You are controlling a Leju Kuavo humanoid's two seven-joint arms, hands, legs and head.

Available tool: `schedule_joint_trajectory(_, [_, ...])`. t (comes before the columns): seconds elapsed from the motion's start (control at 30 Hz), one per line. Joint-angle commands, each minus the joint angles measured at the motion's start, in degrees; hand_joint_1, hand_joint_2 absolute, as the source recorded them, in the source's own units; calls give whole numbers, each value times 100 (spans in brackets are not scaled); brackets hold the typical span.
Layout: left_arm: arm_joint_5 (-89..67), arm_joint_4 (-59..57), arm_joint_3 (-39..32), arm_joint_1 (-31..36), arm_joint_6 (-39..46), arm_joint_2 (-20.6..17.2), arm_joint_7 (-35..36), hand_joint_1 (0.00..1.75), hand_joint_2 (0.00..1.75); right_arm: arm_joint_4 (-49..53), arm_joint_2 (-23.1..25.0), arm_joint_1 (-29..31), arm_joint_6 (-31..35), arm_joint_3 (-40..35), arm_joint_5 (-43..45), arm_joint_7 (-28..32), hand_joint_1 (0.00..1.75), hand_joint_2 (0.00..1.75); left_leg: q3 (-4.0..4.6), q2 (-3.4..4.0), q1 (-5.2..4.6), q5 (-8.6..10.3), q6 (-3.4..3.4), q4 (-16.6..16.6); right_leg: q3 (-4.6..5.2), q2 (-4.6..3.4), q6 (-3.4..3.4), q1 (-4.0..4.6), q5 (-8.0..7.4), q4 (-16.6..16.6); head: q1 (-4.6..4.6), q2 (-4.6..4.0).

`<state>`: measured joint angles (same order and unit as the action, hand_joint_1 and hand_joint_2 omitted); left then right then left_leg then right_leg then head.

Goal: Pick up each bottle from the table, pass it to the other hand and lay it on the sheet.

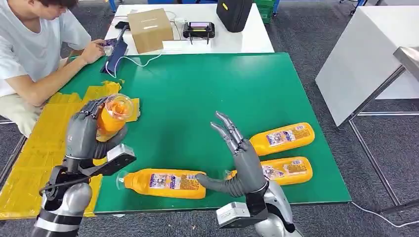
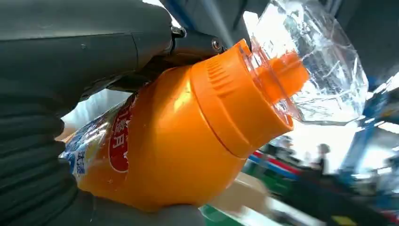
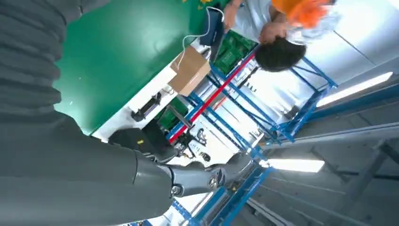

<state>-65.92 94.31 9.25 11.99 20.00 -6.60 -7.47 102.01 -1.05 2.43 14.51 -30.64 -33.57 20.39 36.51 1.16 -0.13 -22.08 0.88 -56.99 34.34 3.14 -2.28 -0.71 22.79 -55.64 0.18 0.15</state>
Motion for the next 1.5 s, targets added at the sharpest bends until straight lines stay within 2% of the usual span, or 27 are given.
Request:
schedule_joint_trajectory(0.03, [-2248, -2344, 861, 1424, -117, -548, 923, 175, 175, -164, -190, 340, -399, -303, -225, -55, 0, 175, -27, -32, 6, -3, -8, 4, -33, -1, 9, 1, 13, 2, 2, 0])
schedule_joint_trajectory(0.3, [-2265, -2421, 872, 1448, -69, -538, 933, 175, 175, -188, -173, 358, -403, -319, -224, -63, 0, 175, -27, -13, 8, -9, -9, -2, -34, -20, 14, 1, 9, 0, 2, 0])
schedule_joint_trajectory(0.33, [-2187, -2529, 925, 1464, -306, -536, 876, 175, 175, -236, -262, 432, -534, -430, -306, -130, 0, 175, -17, -11, 5, -2, -7, 1, -23, -15, 12, 1, 3, 2, 2, 0])
schedule_joint_trajectory(0.43, [-2408, -3718, 1266, 1809, -432, -428, 1011, 175, 175, -767, -305, 858, -873, -909, -711, -472, 0, 175, -31, -12, 7, -7, -10, 0, -38, -26, 16, 1, 7, 2, 2, 0])
schedule_joint_trajectory(0.47, [-2408, -4310, 1589, 1988, -302, -378, 1234, 175, 175, -1017, -260, 983, -885, -1056, -880, -658, 0, 175, -29, -10, 4, -1, -9, 7, -33, -20, 15, -1, 2, 5, 0, 0])
schedule_joint_trajectory(0.63, [-1995, -6065, 1540, 2276, -55, 328, 1047, 175, 175, -2004, 5, 1491, -850, -1769, -1473, -1166, 0, 175, -43, -14, 6, 4, -11, 16, -44, -22, 16, 0, -1, 15, 2, 0])
schedule_joint_trajectory(0.73, [-1905, -6524, 1553, 2324, -201, 491, 1101, 175, 175, -2284, 71, 1591, -857, -1978, -1570, -1290, 0, 175, -34, -11, 6, 9, -12, 12, -37, -21, 13, 2, -1, 11, 4, 0])
schedule_joint_trajectory(1.13, [-1877, -6601, 1556, 2370, -231, 494, 1128, 175, 175, -2261, 32, 1588, -838, -1995, -1554, -1321, 0, 175, -15, -5, 7, 9, -12, 1, -25, -23, 12, 4, -3, 2, 2, 0])
schedule_joint_trajectory(1.17, [-1785, -6574, 1466, 2320, -59, 532, 1150, 0, 175, -2302, 43, 1592, -856, -2004, -1529, -1343, 0, 175, -22, -7, 10, 7, -14, 1, -32, -30, 15, 6, -1, 2, 0, 0])
schedule_joint_trajectory(1.23, [-1645, -6634, 1301, 2318, 142, 615, 1250, 0, 175, -2496, 111, 1594, -853, -1986, -1581, -1544, 0, 175, -25, -5, 9, 5, -14, 1, -33, -33, 14, 4, 0, 2, 0, 0])
schedule_joint_trajectory(1.33, [-1436, -6502, 1047, 2284, 421, 698, 1316, 0, 175, -3019, 303, 1661, -562, -2021, -2347, -2201, 0, 175, -24, -6, 8, 11, -13, 5, -34, -24, 12, 5, -3, 5, 2, 0])
schedule_joint_trajectory(1.5, [-895, -6074, 553, 2168, 905, 814, 1046, 0, 175, -3833, 649, 1630, -534, -1970, -2450, -2284, 0, 175, -34, -4, 13, 6, -14, 5, -44, -35, 14, 8, 1, 7, 2, 0])
